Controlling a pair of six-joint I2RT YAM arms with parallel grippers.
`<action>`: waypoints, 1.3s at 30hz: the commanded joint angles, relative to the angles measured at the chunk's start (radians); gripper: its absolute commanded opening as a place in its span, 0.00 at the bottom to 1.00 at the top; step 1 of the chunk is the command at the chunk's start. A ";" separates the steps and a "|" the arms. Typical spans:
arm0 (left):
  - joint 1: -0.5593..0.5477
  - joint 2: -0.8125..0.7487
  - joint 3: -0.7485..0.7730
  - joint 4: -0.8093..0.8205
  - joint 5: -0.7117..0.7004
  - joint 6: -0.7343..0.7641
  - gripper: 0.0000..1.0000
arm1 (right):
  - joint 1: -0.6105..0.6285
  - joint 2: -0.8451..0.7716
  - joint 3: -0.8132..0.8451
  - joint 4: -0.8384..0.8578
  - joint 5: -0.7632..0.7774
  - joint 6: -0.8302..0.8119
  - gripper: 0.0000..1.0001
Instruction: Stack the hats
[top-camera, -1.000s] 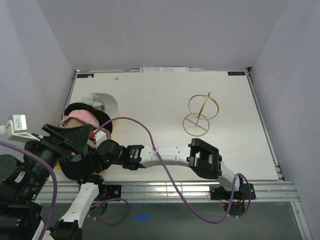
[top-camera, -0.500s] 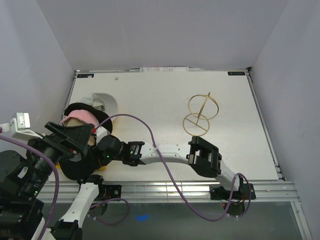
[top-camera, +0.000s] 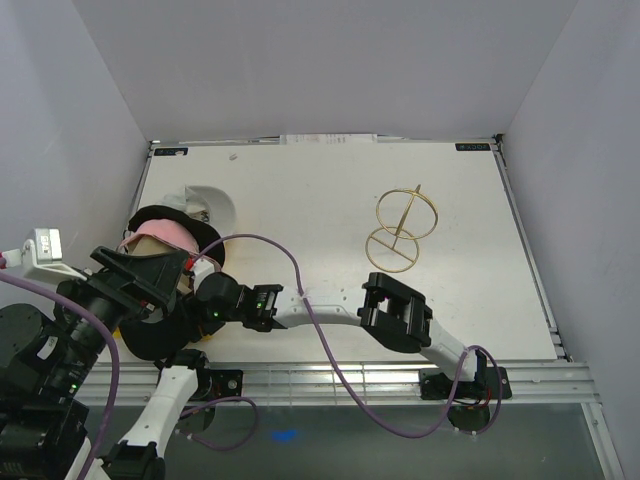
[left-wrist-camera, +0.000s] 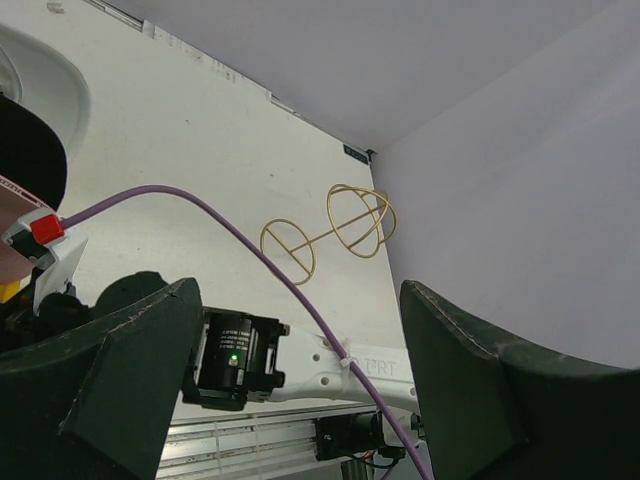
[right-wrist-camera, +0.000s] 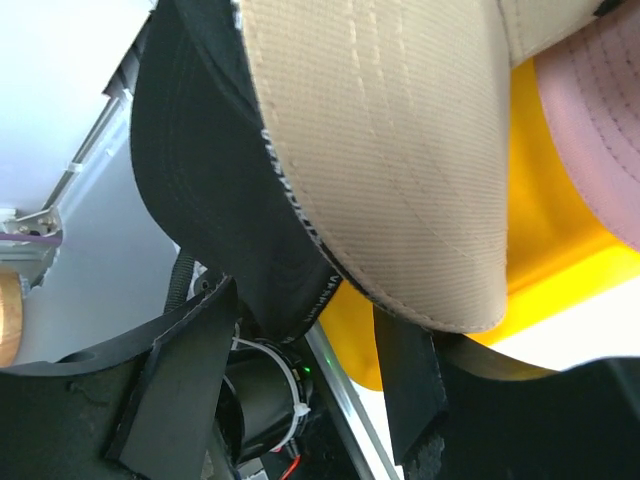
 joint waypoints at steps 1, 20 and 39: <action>-0.002 -0.002 -0.006 -0.017 0.004 -0.002 0.91 | -0.008 0.012 0.045 0.061 -0.009 0.018 0.63; -0.002 -0.018 -0.029 0.000 -0.010 -0.008 0.91 | -0.064 -0.055 -0.026 0.300 -0.324 0.122 0.08; -0.002 0.080 0.118 0.062 0.006 -0.002 0.91 | -0.079 -0.170 0.048 0.280 -0.393 0.107 0.08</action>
